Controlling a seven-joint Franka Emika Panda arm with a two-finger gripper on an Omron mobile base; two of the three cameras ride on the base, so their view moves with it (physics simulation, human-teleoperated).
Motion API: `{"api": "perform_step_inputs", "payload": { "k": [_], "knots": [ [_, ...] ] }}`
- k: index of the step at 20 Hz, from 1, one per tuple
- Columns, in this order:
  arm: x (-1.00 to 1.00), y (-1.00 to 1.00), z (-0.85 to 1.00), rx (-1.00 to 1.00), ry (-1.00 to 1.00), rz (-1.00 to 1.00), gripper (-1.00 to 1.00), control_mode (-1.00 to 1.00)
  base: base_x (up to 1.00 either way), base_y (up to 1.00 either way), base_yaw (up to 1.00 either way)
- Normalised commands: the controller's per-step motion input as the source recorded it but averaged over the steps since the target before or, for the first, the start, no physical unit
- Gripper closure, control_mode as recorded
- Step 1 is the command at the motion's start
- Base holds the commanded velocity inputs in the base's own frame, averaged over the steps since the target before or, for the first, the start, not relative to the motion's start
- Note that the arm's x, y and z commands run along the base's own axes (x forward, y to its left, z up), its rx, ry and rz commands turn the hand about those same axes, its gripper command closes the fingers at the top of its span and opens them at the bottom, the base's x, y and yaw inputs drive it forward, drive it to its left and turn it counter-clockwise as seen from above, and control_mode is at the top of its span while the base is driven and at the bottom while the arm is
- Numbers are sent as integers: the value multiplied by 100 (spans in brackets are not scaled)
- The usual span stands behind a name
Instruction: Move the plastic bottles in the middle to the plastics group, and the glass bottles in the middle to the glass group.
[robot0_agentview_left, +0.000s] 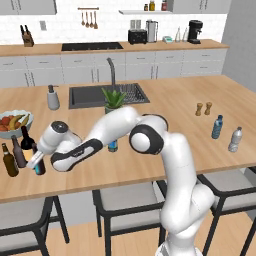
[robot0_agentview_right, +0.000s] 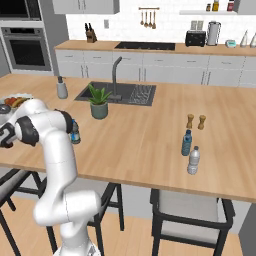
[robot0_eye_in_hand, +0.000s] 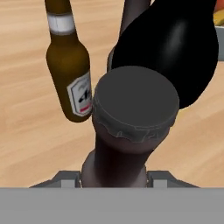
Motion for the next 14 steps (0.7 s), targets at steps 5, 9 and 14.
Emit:
{"api": "perform_step_inputs", "payload": {
  "k": [5, 9, 14],
  "knots": [
    [0, 2, -16, 0, 0, 0, 100, -100, 0, 0, 0],
    [0, 0, 4, 0, 0, 0, 100, -100, 0, 0, 0],
    [0, 0, 0, 0, 0, 0, -100, -100, 0, 0, 0]
  ]
}}
